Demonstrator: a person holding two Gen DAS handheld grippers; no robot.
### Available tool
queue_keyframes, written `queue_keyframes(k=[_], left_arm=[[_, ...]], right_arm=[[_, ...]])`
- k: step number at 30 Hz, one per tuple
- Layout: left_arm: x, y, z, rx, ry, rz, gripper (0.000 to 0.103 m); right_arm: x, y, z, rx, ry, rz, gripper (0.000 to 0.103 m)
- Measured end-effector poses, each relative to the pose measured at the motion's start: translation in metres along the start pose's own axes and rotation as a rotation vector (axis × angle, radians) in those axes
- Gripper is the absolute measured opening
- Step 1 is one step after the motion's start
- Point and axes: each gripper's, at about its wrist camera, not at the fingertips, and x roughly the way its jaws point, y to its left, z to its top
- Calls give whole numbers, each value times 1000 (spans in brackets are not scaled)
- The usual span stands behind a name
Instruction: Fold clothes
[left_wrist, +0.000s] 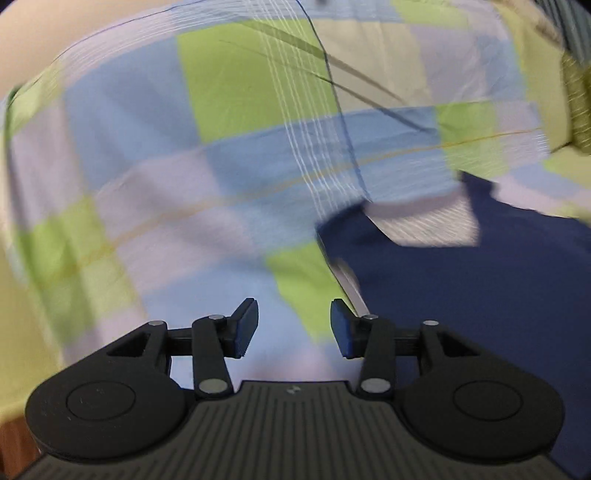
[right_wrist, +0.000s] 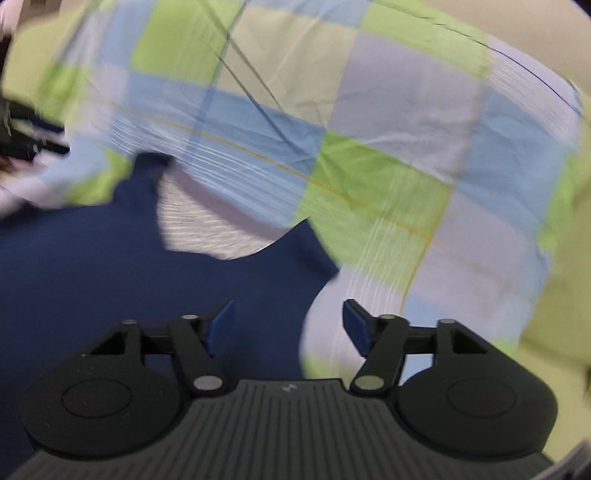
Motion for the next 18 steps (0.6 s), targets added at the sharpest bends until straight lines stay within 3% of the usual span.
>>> queue_keyframes(k=[5,9,15,18], left_arm=[[-92,-10,-73,-97,42,-207,52],[-159,-24,-132,-145,72,-379,56],[-172,-54,-165,-119,82,-531,56],[-162,-70,-169,-90,76,-588,57]], right_arm=[[-110,30,-57,157,3,86,69],[-165,48,-95,238,-2,137,72],[-227,62,-151,383,15,177,76],[-246,66,-191,541,39,241,77]])
